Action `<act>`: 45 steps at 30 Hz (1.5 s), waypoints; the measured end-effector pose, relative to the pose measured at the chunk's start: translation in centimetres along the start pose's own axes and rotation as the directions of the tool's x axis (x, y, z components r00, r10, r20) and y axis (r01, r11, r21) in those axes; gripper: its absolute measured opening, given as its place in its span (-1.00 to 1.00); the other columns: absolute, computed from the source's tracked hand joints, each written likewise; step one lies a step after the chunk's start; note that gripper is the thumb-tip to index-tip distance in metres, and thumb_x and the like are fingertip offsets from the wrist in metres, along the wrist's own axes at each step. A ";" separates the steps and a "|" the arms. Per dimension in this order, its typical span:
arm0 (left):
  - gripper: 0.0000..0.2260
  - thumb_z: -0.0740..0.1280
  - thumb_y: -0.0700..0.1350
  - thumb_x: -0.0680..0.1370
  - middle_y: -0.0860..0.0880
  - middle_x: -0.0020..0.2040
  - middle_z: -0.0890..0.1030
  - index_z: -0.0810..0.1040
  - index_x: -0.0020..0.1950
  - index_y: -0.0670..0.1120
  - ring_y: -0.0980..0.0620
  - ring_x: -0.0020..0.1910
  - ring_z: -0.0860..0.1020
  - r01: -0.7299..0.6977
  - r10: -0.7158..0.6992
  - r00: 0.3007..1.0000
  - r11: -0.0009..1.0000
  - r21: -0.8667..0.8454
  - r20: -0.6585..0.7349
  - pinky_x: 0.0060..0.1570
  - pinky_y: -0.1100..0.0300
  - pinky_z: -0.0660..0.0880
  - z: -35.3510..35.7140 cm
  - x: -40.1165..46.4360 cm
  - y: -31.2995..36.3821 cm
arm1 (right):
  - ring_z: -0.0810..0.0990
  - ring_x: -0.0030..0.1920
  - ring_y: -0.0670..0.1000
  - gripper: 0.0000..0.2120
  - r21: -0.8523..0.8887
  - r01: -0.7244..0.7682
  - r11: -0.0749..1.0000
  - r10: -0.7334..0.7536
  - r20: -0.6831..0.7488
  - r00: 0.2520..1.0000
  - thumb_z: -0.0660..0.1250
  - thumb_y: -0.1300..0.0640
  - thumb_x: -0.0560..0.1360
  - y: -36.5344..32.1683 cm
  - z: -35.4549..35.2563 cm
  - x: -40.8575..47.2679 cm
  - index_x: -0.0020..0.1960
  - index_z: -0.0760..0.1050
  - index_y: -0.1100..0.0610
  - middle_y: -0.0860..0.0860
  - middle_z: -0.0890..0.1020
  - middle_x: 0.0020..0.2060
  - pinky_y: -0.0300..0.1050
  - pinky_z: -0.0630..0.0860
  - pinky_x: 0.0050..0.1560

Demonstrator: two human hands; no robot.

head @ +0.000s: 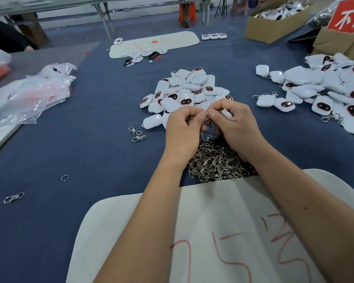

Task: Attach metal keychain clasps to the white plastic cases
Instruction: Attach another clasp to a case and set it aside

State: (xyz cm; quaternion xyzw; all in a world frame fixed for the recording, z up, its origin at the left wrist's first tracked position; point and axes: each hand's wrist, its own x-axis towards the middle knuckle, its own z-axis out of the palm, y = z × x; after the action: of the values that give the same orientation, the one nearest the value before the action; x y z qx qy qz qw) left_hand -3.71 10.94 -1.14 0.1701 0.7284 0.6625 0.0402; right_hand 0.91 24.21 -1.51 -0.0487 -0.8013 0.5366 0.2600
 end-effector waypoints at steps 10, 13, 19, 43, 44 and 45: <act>-0.89 0.31 -0.26 0.65 -0.01 -0.27 0.61 0.63 0.01 -0.22 0.17 -0.34 0.54 -0.002 0.002 1.000 1.000 0.017 0.001 -0.23 0.21 0.53 0.0 -0.2 0.3 | 0.47 -0.40 -0.21 -0.86 0.050 0.006 0.999 -0.007 0.020 1.000 0.35 0.25 0.62 0.0 -0.1 0.0 -0.09 0.63 0.15 -0.24 0.56 -0.45 -0.40 0.37 -0.32; -0.89 0.30 -0.23 0.66 0.01 -0.29 0.60 0.61 -0.01 -0.16 0.14 -0.33 0.52 -0.044 0.045 0.999 0.996 0.075 -0.012 -0.15 0.11 0.54 0.1 -0.4 0.4 | 0.50 -0.38 -0.22 -0.86 0.057 0.020 0.998 -0.022 0.020 1.000 0.36 0.26 0.61 0.0 -0.1 0.0 -0.10 0.63 0.14 -0.25 0.57 -0.43 -0.42 0.38 -0.31; -0.87 0.30 -0.21 0.66 0.07 -0.31 0.57 0.58 -0.05 -0.06 0.16 -0.32 0.52 -0.124 0.132 0.990 0.981 0.150 -0.042 -0.11 0.07 0.55 0.2 -0.5 0.3 | 0.50 -0.37 -0.23 -0.89 0.054 0.057 0.997 -0.059 0.026 0.998 0.39 0.25 0.60 0.0 -0.2 -0.1 -0.08 0.66 0.16 -0.25 0.60 -0.38 -0.43 0.38 -0.29; -0.91 0.35 -0.21 0.61 0.03 -0.17 0.63 0.59 -0.06 -0.05 0.09 -0.28 0.57 -0.293 0.312 0.948 0.934 0.206 -0.066 -0.17 0.14 0.54 0.4 -0.6 0.0 | 0.43 -0.41 -0.06 -0.79 0.239 -0.023 0.971 0.025 -0.006 1.000 0.37 0.19 0.62 -0.5 -0.3 -0.2 -0.15 0.64 -0.01 -0.14 0.54 -0.44 -0.30 0.35 -0.42; -0.91 0.34 -0.22 0.61 0.02 -0.17 0.63 0.59 -0.06 -0.06 0.06 -0.26 0.57 -0.295 0.315 0.947 0.931 0.216 -0.068 -0.16 0.12 0.54 0.4 -0.6 0.0 | 0.43 -0.42 -0.07 -0.79 0.239 -0.019 0.971 0.021 -0.006 1.000 0.37 0.19 0.62 -0.5 -0.3 -0.2 -0.15 0.64 -0.02 -0.15 0.55 -0.43 -0.31 0.35 -0.42; -0.91 0.34 -0.22 0.62 0.02 -0.17 0.63 0.59 -0.05 -0.08 0.04 -0.24 0.58 -0.295 0.317 0.946 0.928 0.226 -0.069 -0.15 0.10 0.55 0.4 -0.6 0.0 | 0.44 -0.42 -0.07 -0.78 0.234 -0.017 0.972 0.019 -0.006 1.000 0.38 0.19 0.62 -0.5 -0.2 -0.2 -0.16 0.64 -0.03 -0.16 0.56 -0.43 -0.31 0.35 -0.43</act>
State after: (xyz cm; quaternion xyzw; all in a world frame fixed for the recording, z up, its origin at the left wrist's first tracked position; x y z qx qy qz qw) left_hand -2.99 11.12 -1.28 0.2502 0.7607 0.5868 -0.1204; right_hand 1.28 24.11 -1.07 -0.0272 -0.7310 0.6294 0.2622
